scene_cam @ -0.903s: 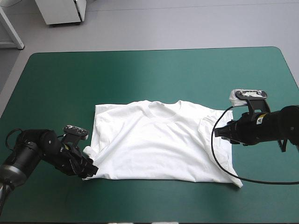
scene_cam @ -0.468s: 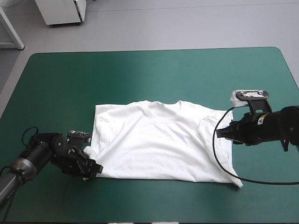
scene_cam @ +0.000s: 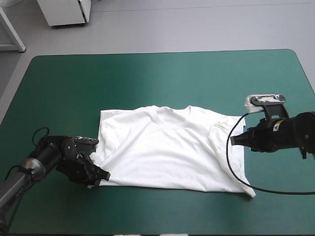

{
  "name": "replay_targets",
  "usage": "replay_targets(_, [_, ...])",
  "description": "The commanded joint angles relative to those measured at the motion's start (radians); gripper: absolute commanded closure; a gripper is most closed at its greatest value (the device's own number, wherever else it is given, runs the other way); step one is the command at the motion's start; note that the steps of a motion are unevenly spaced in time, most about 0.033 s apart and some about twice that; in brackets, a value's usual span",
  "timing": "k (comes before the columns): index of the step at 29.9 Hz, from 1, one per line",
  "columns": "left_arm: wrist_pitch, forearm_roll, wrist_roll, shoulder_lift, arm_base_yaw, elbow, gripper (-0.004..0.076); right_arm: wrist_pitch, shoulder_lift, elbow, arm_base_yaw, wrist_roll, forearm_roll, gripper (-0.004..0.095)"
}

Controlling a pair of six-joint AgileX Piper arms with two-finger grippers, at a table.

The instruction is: Fold the cloth

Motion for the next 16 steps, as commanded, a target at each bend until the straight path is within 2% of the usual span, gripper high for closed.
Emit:
replay_targets(1, [-0.036,-0.038,-0.031,0.015,-0.062,0.006,0.0584,0.001,-0.022,-0.029,0.001,0.0,0.0,0.0692])
replay_targets(3, [-0.036,-0.036,-0.031,0.015,-0.099,0.006,0.0729,0.001,-0.037,-0.023,0.001,0.006,0.0,0.0692])
replay_targets(4, [-0.036,-0.036,-0.031,0.015,-0.114,0.006,0.0743,0.002,-0.049,-0.014,0.001,0.018,0.0,0.0692])
replay_targets(9, [-0.043,-0.045,-0.031,0.015,-0.132,0.006,0.0746,0.002,-0.123,0.079,0.001,0.042,-0.016,0.0687])
replay_targets(11, [-0.043,-0.045,-0.033,0.015,-0.132,0.006,0.0746,0.002,-0.15,0.15,0.001,0.042,-0.004,0.0655])
replay_targets(16, [-0.043,-0.047,-0.033,0.015,-0.132,0.006,0.0746,-0.008,-0.167,0.348,0.001,0.042,0.02,0.045])
